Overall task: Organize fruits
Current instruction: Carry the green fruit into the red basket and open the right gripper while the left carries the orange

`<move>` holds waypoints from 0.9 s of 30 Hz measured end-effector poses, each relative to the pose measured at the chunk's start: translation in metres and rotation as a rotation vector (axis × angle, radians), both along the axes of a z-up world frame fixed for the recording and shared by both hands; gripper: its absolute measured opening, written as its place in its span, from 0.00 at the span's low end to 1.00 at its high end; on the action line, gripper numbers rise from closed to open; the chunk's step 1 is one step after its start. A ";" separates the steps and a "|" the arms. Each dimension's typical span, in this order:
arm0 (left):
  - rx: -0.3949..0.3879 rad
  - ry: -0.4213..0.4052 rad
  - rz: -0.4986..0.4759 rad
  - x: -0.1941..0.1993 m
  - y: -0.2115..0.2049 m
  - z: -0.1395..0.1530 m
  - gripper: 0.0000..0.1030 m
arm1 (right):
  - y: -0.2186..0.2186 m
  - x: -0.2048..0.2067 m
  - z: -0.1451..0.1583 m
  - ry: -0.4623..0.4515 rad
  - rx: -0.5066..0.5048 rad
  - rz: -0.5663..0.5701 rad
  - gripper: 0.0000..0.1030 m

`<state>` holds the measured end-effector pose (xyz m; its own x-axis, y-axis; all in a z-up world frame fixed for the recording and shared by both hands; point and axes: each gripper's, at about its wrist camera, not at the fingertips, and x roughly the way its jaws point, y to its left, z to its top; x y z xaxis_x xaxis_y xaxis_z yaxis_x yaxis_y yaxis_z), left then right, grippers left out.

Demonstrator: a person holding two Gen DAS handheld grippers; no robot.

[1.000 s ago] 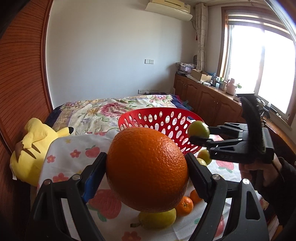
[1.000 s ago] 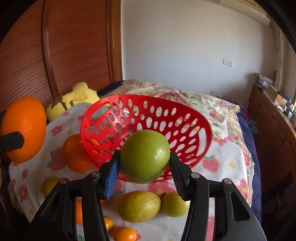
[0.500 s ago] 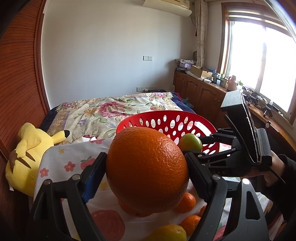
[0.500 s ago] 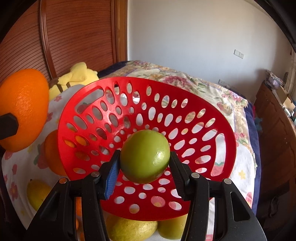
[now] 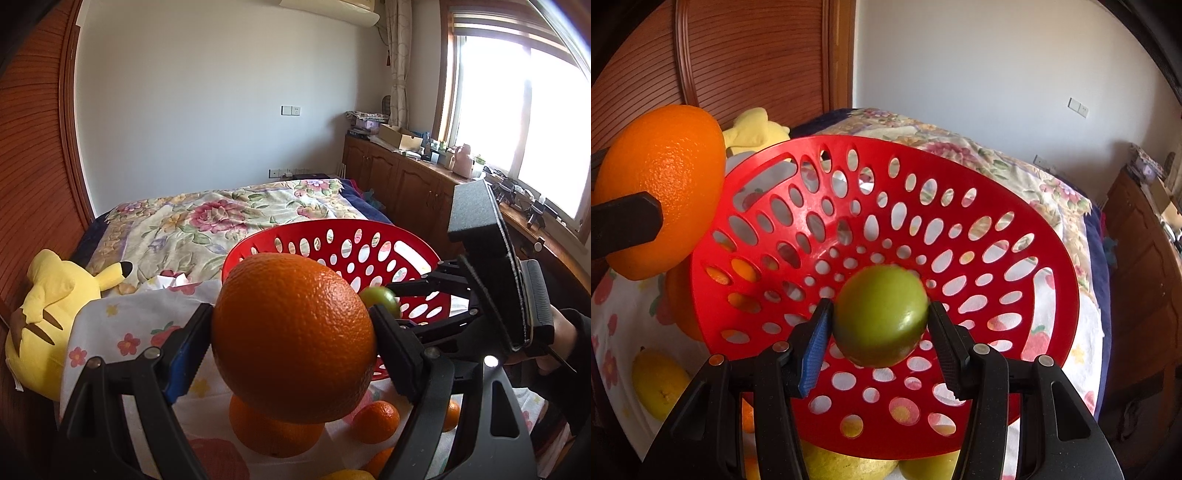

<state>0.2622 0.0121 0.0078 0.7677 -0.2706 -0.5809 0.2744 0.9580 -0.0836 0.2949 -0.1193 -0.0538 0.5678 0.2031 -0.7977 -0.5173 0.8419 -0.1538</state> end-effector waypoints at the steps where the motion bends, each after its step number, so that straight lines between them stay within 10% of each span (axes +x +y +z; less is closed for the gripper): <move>1: -0.001 0.001 0.000 0.000 0.000 0.000 0.81 | -0.001 -0.001 0.002 -0.007 0.007 -0.002 0.52; 27: 0.094 0.054 -0.060 0.050 -0.053 -0.016 0.81 | -0.062 -0.027 0.043 -0.104 0.189 -0.075 0.52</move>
